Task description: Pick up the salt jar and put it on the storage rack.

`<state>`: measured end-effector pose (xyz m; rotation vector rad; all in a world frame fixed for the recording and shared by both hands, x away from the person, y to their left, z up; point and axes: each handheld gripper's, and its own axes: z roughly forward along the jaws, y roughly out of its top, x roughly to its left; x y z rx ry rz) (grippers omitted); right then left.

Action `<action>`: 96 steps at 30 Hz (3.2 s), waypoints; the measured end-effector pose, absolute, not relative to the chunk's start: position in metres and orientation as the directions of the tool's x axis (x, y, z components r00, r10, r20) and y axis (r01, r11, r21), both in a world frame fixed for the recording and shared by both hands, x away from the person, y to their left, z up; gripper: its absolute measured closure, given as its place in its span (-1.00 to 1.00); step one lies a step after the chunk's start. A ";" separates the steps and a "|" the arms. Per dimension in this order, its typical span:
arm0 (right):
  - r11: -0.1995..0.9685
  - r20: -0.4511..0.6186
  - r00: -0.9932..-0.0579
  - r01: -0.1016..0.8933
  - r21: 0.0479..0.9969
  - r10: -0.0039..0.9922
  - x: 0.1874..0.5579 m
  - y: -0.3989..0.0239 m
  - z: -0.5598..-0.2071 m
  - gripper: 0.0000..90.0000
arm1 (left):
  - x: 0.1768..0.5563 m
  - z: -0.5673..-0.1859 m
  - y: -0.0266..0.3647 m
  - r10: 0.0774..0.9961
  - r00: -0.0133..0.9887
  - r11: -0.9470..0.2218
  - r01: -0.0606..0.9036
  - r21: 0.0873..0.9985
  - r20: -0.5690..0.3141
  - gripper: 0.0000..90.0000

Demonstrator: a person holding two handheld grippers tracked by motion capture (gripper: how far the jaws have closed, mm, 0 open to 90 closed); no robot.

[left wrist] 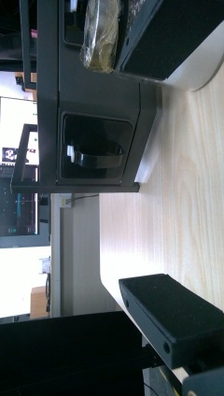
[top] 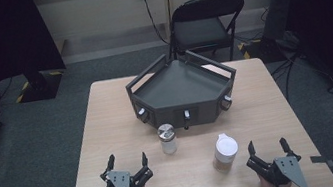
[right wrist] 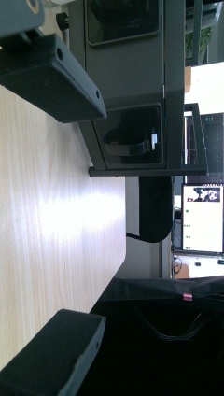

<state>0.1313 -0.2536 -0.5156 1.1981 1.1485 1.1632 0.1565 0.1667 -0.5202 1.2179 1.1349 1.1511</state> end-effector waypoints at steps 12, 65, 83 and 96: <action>0.023 -0.021 0.063 -0.033 0.999 0.998 0.131 -0.254 -0.516 -0.97 | 0.157 -0.520 0.168 0.996 0.088 0.015 -0.027 1.000 -0.013 -1.00; 0.023 -0.021 0.066 -0.033 0.999 0.998 0.131 -0.253 -0.516 -0.97 | 0.198 -0.474 0.127 0.960 0.274 0.062 0.000 0.998 -0.060 -0.99; 0.023 -0.021 0.066 -0.033 0.999 0.998 0.131 -0.253 -0.516 -0.97 | 0.228 -0.475 0.103 0.957 0.284 0.027 0.116 0.993 -0.059 -0.81; 0.023 -0.021 0.064 -0.033 0.999 0.998 0.131 -0.253 -0.516 -0.97 | 0.232 -0.484 0.103 0.955 0.286 0.029 0.150 0.988 -0.072 -0.49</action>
